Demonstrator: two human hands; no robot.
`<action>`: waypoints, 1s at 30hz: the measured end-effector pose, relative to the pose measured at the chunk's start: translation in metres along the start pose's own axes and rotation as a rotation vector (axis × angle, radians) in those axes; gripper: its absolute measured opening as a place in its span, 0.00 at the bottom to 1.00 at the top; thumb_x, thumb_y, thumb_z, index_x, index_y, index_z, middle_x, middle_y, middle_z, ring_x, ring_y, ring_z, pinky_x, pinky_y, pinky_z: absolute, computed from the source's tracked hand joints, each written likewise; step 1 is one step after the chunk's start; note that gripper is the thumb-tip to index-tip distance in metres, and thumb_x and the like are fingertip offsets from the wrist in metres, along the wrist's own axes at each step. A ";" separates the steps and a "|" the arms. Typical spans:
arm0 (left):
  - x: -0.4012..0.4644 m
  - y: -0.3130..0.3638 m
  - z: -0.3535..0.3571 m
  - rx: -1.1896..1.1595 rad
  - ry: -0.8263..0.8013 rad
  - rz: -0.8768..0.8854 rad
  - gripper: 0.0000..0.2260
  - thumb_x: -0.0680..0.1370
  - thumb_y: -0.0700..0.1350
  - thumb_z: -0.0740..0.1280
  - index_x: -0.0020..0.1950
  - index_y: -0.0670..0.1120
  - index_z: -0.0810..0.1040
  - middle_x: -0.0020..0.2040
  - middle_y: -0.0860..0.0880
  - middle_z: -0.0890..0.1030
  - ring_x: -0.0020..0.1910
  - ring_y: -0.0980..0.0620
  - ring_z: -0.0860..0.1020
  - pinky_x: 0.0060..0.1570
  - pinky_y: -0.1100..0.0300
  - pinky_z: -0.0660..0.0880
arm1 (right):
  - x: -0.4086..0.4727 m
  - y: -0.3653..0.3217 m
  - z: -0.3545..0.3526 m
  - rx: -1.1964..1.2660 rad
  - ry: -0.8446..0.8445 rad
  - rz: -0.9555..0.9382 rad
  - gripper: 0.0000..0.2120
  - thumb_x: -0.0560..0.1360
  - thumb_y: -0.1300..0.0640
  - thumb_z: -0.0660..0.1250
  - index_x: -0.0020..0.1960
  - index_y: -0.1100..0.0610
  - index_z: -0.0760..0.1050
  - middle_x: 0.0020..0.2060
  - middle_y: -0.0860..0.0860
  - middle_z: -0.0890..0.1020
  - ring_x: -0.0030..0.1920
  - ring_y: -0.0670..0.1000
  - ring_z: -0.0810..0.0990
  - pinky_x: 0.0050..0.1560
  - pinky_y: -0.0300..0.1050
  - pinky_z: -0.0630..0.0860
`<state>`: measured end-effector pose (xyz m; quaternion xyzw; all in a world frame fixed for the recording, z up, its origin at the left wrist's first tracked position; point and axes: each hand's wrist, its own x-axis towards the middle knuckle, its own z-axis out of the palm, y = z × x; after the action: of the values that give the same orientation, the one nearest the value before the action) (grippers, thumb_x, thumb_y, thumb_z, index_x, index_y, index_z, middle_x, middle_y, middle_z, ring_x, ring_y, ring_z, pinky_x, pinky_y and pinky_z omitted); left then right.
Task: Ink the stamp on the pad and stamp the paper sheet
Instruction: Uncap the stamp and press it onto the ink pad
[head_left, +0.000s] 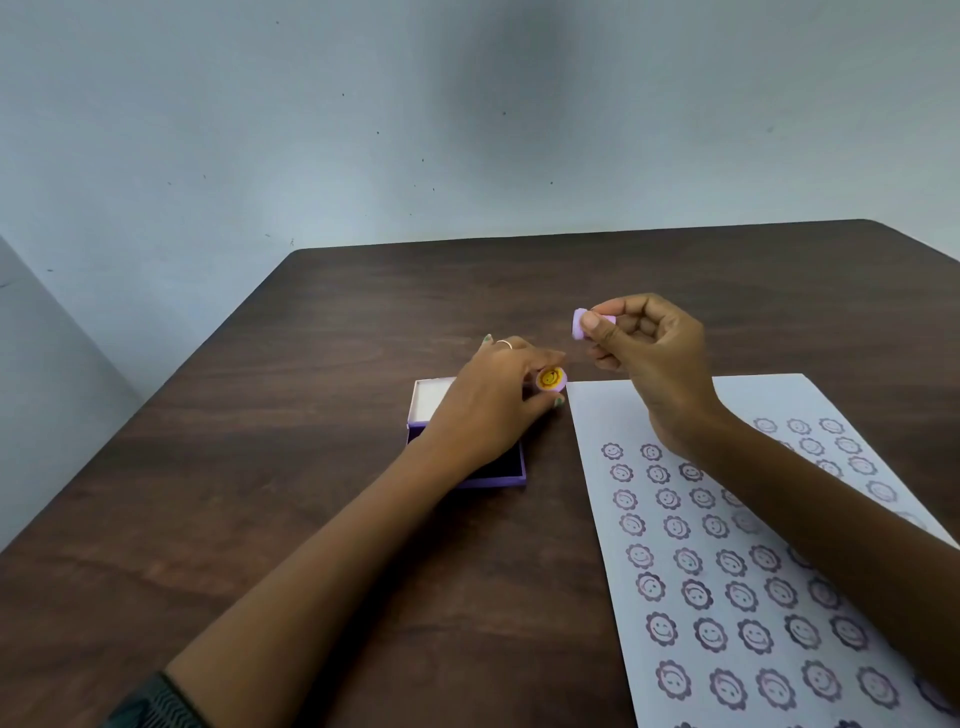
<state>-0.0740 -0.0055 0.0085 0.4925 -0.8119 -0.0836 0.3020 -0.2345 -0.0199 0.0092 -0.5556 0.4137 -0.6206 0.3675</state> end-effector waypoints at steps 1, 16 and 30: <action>0.001 -0.001 0.001 0.031 -0.022 -0.001 0.15 0.75 0.44 0.68 0.62 0.45 0.78 0.57 0.44 0.81 0.55 0.49 0.76 0.67 0.53 0.63 | 0.000 0.000 0.000 -0.010 -0.004 -0.004 0.07 0.70 0.56 0.71 0.46 0.57 0.78 0.32 0.41 0.85 0.34 0.42 0.82 0.34 0.32 0.77; 0.001 -0.013 -0.035 -0.044 -0.011 -0.034 0.16 0.76 0.53 0.67 0.62 0.52 0.77 0.60 0.52 0.79 0.57 0.58 0.75 0.73 0.52 0.42 | -0.002 -0.002 0.001 -0.088 -0.051 -0.013 0.04 0.71 0.55 0.69 0.45 0.54 0.77 0.36 0.46 0.83 0.35 0.41 0.82 0.34 0.31 0.77; -0.099 -0.059 -0.082 -0.283 -0.145 -0.287 0.33 0.62 0.61 0.74 0.66 0.58 0.71 0.65 0.61 0.73 0.63 0.64 0.71 0.64 0.63 0.68 | -0.020 -0.020 0.025 -0.264 -0.318 -0.141 0.09 0.71 0.61 0.70 0.51 0.55 0.77 0.40 0.49 0.82 0.40 0.41 0.82 0.38 0.29 0.77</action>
<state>0.0502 0.0629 0.0086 0.5483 -0.7333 -0.2743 0.2941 -0.2075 0.0038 0.0213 -0.7173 0.3884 -0.4898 0.3080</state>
